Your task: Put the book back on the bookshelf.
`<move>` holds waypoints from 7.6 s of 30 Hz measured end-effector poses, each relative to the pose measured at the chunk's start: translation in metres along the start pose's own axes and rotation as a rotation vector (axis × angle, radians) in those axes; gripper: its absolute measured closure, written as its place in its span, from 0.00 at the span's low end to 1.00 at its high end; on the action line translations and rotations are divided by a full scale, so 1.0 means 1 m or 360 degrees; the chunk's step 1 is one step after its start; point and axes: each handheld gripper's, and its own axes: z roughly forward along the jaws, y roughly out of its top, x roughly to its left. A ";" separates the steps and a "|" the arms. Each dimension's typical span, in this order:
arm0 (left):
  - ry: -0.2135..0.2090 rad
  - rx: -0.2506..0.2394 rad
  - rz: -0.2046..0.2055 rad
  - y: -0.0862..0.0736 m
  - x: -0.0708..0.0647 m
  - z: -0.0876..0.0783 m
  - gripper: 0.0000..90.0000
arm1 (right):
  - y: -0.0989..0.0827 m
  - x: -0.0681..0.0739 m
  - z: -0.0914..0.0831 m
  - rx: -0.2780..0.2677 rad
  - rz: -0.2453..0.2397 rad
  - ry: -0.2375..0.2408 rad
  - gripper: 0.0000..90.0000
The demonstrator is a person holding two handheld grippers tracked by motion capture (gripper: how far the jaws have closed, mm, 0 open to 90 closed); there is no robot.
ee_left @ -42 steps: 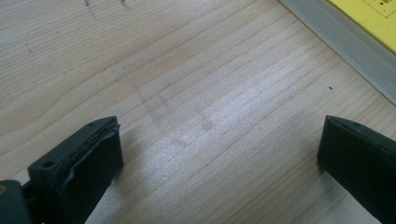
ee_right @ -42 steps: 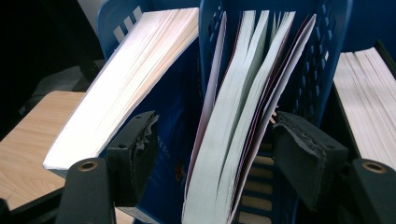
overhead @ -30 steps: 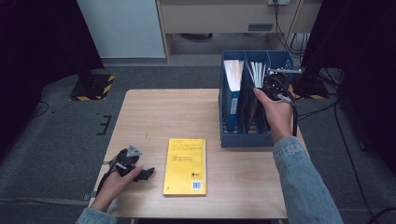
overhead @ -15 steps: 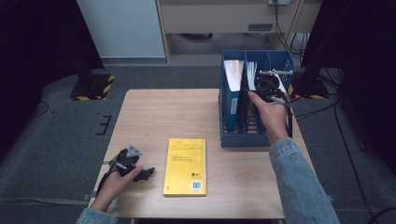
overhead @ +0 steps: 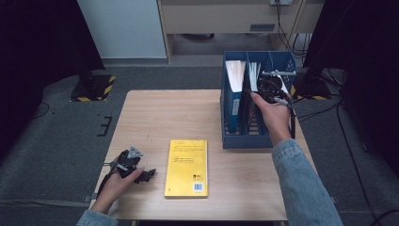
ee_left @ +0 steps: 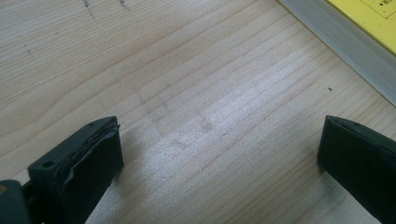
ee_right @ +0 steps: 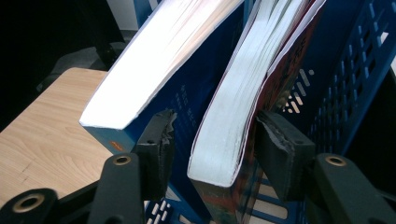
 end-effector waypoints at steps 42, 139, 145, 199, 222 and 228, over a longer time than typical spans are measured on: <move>-0.0001 0.0002 -0.0001 0.000 0.000 0.000 0.00 | -0.064 0.014 -0.043 -0.0013 -0.0062 0.0042 0.19; -0.0427 -0.0062 -0.0061 0.043 -0.067 0.021 0.14 | -0.250 0.149 0.033 0.0298 -0.0375 0.0531 0.28; -0.0445 -0.0146 -0.0065 0.045 -0.066 0.013 0.21 | -0.250 0.149 0.033 0.0296 -0.0375 0.0531 0.28; -0.0664 0.0135 0.0016 0.085 -0.059 0.021 0.55 | -0.245 0.144 0.036 0.0339 -0.0370 0.0585 0.24; -0.0665 0.0197 0.0094 0.089 -0.064 0.022 0.68 | -0.241 0.141 0.042 0.0419 -0.0395 0.0619 0.18; -0.0669 0.0174 0.0124 0.089 -0.063 0.018 0.80 | -0.239 0.141 0.046 0.0450 -0.0473 0.0667 0.11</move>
